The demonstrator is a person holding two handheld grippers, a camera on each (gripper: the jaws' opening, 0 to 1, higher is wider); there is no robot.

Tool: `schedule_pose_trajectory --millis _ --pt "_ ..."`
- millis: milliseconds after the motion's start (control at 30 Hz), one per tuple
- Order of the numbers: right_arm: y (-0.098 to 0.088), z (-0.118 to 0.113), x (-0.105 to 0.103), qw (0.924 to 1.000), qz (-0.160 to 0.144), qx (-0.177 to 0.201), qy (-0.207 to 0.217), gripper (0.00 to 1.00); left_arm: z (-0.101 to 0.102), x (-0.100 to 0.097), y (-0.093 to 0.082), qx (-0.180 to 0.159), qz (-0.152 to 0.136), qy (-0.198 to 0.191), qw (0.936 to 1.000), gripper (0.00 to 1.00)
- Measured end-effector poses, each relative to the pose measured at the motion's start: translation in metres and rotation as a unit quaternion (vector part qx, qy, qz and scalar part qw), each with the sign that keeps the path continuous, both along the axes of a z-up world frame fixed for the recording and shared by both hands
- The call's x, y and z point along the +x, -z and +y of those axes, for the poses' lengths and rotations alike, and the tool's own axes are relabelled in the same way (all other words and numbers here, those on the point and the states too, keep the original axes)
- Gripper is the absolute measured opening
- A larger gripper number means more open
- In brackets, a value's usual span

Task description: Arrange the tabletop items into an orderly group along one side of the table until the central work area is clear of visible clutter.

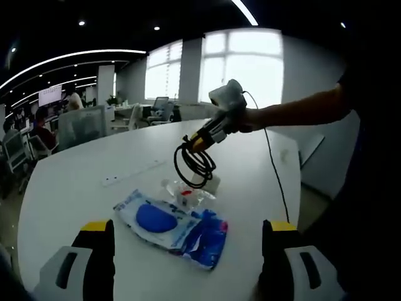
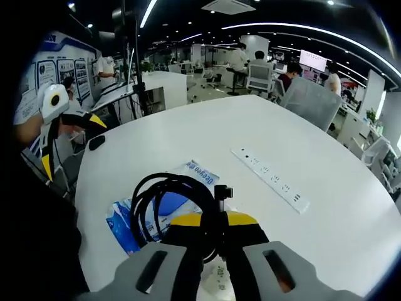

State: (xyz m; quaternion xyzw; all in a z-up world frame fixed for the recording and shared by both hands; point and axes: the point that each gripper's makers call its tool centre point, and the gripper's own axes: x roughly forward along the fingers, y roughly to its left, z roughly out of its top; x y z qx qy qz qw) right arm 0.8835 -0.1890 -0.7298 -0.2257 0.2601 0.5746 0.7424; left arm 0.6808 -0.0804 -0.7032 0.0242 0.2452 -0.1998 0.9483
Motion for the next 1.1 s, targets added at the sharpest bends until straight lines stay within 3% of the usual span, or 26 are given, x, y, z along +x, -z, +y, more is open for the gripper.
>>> schedule_pose_trajectory --millis 433,767,1100 --pt "0.016 -0.053 -0.030 0.9981 0.032 0.000 0.053 0.06 -0.011 -0.004 0.001 -0.001 -0.002 0.003 1.0000 0.96" --pt "0.052 -0.097 -0.060 0.9928 0.076 -0.016 0.091 0.06 -0.010 -0.008 0.007 -0.001 0.002 -0.002 1.0000 0.96" --pt "0.084 -0.123 -0.081 0.9852 0.117 -0.036 0.120 0.06 -0.013 -0.006 0.008 0.003 0.003 0.004 1.0000 0.96"
